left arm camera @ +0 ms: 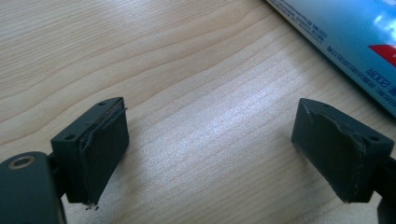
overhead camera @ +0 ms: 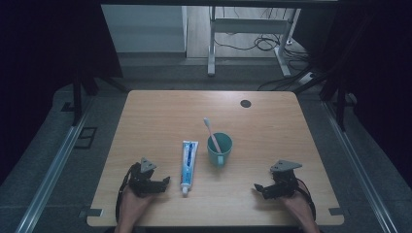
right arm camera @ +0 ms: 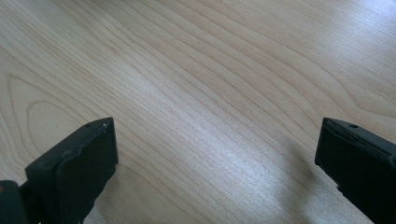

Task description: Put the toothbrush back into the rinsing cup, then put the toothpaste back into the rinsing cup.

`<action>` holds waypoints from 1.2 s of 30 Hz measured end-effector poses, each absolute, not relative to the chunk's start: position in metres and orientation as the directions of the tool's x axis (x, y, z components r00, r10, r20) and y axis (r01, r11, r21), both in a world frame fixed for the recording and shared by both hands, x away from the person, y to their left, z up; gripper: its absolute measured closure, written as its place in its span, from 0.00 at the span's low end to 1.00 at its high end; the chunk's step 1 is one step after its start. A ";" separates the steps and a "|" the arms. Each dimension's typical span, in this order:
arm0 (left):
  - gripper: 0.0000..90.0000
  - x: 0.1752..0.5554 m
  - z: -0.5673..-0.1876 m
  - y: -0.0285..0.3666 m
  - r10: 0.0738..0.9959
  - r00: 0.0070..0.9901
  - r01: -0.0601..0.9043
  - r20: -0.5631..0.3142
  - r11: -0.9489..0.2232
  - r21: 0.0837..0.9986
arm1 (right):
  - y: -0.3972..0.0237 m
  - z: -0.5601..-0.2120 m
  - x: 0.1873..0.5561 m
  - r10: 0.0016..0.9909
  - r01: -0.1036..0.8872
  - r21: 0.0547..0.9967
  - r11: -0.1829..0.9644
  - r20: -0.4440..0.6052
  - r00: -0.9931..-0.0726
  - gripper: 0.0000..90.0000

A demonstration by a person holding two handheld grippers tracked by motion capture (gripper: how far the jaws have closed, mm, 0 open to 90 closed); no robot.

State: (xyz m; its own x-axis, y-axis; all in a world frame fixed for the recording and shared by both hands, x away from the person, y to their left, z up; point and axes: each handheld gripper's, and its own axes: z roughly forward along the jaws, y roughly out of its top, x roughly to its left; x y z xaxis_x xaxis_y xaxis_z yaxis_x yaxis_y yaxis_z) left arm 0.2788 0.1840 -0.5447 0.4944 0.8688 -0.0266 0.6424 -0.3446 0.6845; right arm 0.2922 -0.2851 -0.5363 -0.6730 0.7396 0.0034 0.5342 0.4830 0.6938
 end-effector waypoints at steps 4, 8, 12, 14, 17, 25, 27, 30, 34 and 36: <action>0.13 0.279 -0.544 0.184 0.866 0.499 0.641 -0.026 -0.349 0.683 | -0.287 -0.537 0.292 0.741 0.531 0.698 0.481 0.000 -0.671 0.00; 0.15 0.279 -0.543 0.183 0.862 0.505 0.645 -0.032 -0.353 0.677 | -0.287 -0.539 0.292 0.743 0.537 0.693 0.482 0.003 -0.670 0.00; 0.16 0.279 -0.542 0.181 0.860 0.510 0.648 -0.035 -0.357 0.673 | -0.287 -0.541 0.292 0.741 0.538 0.688 0.487 0.001 -0.672 0.00; 0.16 0.279 -0.540 0.180 0.858 0.512 0.646 -0.035 -0.358 0.675 | -0.288 -0.542 0.293 0.741 0.540 0.687 0.486 0.004 -0.672 0.00; 0.16 0.279 -0.538 0.179 0.859 0.512 0.641 -0.031 -0.358 0.678 | -0.288 -0.542 0.293 0.742 0.538 0.691 0.483 0.004 -0.671 0.00; 0.27 0.278 -0.529 0.178 0.850 0.526 0.616 -0.029 -0.357 0.703 | -0.289 -0.543 0.292 0.744 0.532 0.700 0.476 0.003 -0.668 0.00; 0.35 0.277 -0.526 0.177 0.846 0.531 0.612 -0.047 -0.345 0.712 | -0.289 -0.543 0.292 0.744 0.532 0.700 0.476 0.003 -0.668 0.00; 0.42 0.277 -0.523 0.177 0.840 0.540 0.606 -0.057 -0.341 0.719 | -0.289 -0.543 0.292 0.744 0.532 0.700 0.476 0.002 -0.668 0.00; 0.62 0.278 -0.518 0.174 0.818 0.569 0.597 -0.088 -0.337 0.728 | -0.289 -0.543 0.292 0.744 0.532 0.700 0.477 0.001 -0.668 0.00; 0.64 0.279 -0.518 0.172 0.814 0.573 0.599 -0.094 -0.339 0.725 | -0.289 -0.543 0.292 0.744 0.532 0.700 0.477 0.001 -0.668 0.00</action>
